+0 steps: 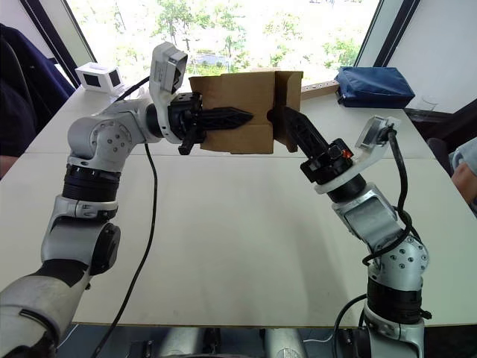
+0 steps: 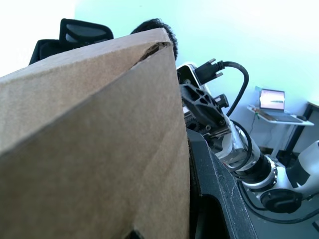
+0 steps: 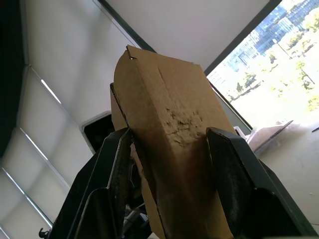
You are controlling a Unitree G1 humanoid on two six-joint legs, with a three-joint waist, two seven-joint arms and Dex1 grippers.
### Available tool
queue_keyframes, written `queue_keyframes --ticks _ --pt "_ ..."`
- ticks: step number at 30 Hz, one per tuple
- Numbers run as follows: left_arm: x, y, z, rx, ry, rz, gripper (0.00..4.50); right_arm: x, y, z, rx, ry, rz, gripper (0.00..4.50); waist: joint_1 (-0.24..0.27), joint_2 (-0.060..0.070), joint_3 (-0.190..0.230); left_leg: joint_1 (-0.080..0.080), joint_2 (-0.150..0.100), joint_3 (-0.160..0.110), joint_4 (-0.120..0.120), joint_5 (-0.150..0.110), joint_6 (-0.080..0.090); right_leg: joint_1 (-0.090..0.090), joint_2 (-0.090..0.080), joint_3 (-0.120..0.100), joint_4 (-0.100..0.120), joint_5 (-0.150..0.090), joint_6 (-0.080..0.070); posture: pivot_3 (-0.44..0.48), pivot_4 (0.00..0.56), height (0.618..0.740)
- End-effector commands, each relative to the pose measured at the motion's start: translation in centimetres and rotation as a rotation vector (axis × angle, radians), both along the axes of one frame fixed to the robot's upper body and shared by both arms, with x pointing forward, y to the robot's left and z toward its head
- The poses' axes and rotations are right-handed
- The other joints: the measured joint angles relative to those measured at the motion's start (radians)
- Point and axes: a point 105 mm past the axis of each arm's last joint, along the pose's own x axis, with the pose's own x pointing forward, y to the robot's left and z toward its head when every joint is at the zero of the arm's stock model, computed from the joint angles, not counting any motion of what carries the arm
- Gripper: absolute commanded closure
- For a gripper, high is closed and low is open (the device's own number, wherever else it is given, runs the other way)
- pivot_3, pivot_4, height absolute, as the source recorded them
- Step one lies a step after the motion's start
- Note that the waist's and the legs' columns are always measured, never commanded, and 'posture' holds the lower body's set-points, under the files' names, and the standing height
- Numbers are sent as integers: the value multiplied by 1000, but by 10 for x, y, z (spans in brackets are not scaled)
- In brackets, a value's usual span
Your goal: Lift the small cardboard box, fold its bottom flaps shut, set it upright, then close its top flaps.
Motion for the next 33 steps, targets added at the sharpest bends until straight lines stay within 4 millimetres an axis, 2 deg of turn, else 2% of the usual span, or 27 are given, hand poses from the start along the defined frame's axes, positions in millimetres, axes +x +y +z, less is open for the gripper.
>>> queue_keyframes --ticks 1,15,21,33 --pt "-4 1 15 -23 -46 -10 4500 -12 2 13 4 -72 17 2054 0 0 0 0 0 0 0 0 0 0 0 0 0 0 0 0 150 740" --pt "-5 1 15 -26 -46 -13 4500 -16 3 14 27 -91 48 2054 0 0 0 0 0 0 0 0 0 0 0 0 0 0 0 0 150 740" --pt "-7 1 17 -29 -48 -23 4500 -8 -6 10 64 -54 3 2054 0 0 0 0 0 0 0 0 0 0 0 0 0 0 0 0 150 740" --pt "-8 1 17 -34 -49 -23 4500 -4 -5 11 171 -13 21 2054 0 0 0 0 0 0 0 0 0 0 0 0 0 0 0 0 150 740"
